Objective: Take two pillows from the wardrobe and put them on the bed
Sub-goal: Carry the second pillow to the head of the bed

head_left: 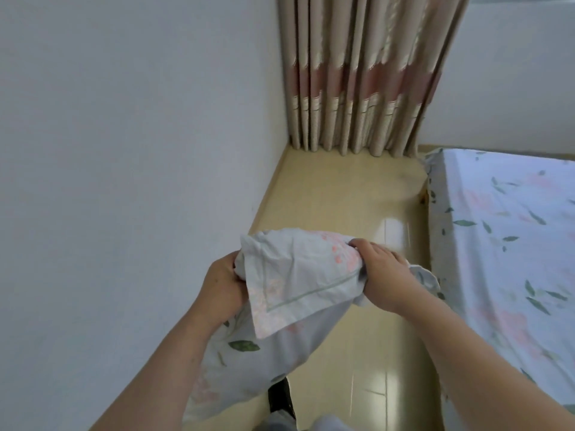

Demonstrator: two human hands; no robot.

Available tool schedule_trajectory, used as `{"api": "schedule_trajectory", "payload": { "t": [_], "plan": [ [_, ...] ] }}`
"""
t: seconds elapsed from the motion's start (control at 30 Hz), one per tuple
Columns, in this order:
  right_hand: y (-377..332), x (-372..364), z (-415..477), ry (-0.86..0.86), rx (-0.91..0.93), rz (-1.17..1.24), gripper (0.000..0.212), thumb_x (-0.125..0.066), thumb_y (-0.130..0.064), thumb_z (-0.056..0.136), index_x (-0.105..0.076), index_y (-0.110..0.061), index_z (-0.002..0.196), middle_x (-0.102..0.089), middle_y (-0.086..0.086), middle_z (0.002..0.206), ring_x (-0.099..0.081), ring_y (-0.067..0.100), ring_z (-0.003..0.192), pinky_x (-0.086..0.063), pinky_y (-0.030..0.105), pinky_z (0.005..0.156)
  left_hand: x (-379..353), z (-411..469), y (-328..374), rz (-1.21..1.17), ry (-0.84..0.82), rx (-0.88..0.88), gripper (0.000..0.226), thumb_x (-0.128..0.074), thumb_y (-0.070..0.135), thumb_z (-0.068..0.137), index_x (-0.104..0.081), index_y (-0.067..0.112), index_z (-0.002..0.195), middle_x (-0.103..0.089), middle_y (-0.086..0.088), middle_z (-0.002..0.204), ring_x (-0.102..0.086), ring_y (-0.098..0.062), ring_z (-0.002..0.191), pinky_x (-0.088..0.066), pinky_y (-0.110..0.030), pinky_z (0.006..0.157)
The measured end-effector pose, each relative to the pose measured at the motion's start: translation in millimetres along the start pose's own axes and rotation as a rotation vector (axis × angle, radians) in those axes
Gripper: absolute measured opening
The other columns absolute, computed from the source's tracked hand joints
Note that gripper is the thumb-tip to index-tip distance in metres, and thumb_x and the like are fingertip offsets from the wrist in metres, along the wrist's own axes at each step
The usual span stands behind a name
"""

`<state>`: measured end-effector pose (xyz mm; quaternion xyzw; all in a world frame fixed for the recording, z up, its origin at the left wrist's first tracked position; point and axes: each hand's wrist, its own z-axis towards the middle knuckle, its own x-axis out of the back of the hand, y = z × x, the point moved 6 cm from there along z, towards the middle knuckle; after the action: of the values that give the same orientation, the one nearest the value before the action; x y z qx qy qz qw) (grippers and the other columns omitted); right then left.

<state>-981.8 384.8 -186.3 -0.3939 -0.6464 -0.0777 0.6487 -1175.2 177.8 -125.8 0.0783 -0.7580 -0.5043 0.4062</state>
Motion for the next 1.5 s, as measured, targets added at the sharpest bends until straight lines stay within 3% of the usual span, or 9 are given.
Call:
{"api": "schedule_trajectory", "payload": {
  "t": [0.13,0.43,0.57,0.63,0.7,0.9,1.03,1.3,1.5],
  "plan": [
    [12.9,35.6,78.2,0.045,-0.135,0.032,0.066,-0.060,-0.027,0.079,-0.035,-0.035,0.140,-0.055,-0.008,0.140,-0.053,0.021,0.129,-0.040,0.044,0.110,-2.4,130.5,36.2,-0.014,-0.179,-0.041,0.027,-0.064,0.004,0.088,-0.066,0.029,0.080,-0.072,0.009,0.075,-0.065,-0.005,0.074,-0.049,-0.019,0.064],
    [90.9,112.2,244.2,0.229,-0.329,0.171,0.092,-0.066,-0.021,0.072,-0.026,-0.032,0.155,-0.036,-0.009,0.159,-0.032,0.018,0.147,-0.029,0.048,0.121,-73.2,389.3,156.9,0.068,-0.393,-0.259,0.036,-0.060,-0.005,0.091,-0.059,0.026,0.073,-0.064,0.013,0.060,-0.058,0.013,0.053,-0.044,-0.005,0.049],
    [159.9,147.7,352.0,0.384,-0.381,0.213,0.050,-0.068,-0.026,0.070,-0.058,-0.028,0.118,-0.066,-0.008,0.110,-0.061,0.022,0.106,-0.049,0.040,0.091,-122.3,506.3,204.6,0.106,-0.432,-0.299,0.036,-0.063,-0.006,0.089,-0.055,0.023,0.069,-0.063,0.025,0.051,-0.053,0.017,0.049,-0.043,-0.005,0.049],
    [189.7,177.2,404.2,0.491,-0.401,0.202,0.025,-0.069,-0.027,0.064,-0.051,-0.026,0.081,-0.053,-0.013,0.075,-0.057,0.023,0.075,-0.040,0.033,0.068,-138.7,565.0,233.7,0.134,-0.426,-0.305,0.035,-0.068,-0.002,0.086,-0.055,0.024,0.068,-0.063,0.019,0.051,-0.056,0.009,0.052,-0.041,-0.006,0.048],
    [210.8,214.0,452.5,0.562,-0.405,0.196,0.023,-0.065,-0.024,0.058,-0.045,-0.021,0.070,-0.042,-0.012,0.065,-0.051,0.024,0.063,-0.033,0.030,0.066,-149.2,616.3,272.7,0.126,-0.411,-0.328,0.029,-0.070,0.002,0.086,-0.056,0.023,0.072,-0.061,0.014,0.063,-0.055,0.000,0.065,-0.040,-0.007,0.048],
    [285.2,310.5,569.0,0.755,-0.616,0.218,0.051,-0.063,-0.024,0.063,-0.062,-0.012,0.112,-0.061,0.011,0.112,-0.056,0.037,0.105,-0.044,0.046,0.088,-194.9,760.5,364.8,-0.018,-0.382,-0.331,0.039,-0.061,-0.004,0.089,-0.062,0.025,0.064,-0.062,0.016,0.049,-0.052,-0.001,0.059,-0.042,-0.010,0.048],
    [361.8,343.7,637.0,0.722,-0.878,0.237,0.076,-0.061,-0.028,0.085,-0.033,-0.015,0.154,-0.023,0.019,0.162,-0.017,0.038,0.151,-0.016,0.053,0.121,-248.8,854.5,417.6,-0.090,-0.398,-0.381,0.031,-0.060,-0.007,0.090,-0.064,0.020,0.076,-0.066,0.009,0.066,-0.057,0.000,0.059,-0.043,-0.007,0.046],
    [519.2,371.6,730.2,0.757,-1.236,0.438,0.092,-0.058,-0.039,0.093,-0.004,-0.008,0.162,-0.012,0.021,0.165,-0.014,0.040,0.152,-0.023,0.053,0.119,-410.9,1011.1,558.4,-0.171,-0.797,-0.611,0.035,-0.059,-0.022,0.082,-0.063,0.012,0.079,-0.066,0.020,0.060,-0.054,0.012,0.057,-0.045,-0.009,0.056],
    [613.7,391.2,752.0,0.829,-1.447,0.826,0.077,-0.062,-0.031,0.094,-0.019,-0.016,0.156,-0.039,0.015,0.154,-0.044,0.041,0.134,-0.042,0.053,0.108,-557.6,1076.9,677.0,-0.121,-1.007,-0.690,0.046,-0.037,-0.023,0.093,-0.052,0.015,0.071,-0.054,0.012,0.048,-0.052,0.005,0.039,-0.043,-0.010,0.042]
  ]
}}
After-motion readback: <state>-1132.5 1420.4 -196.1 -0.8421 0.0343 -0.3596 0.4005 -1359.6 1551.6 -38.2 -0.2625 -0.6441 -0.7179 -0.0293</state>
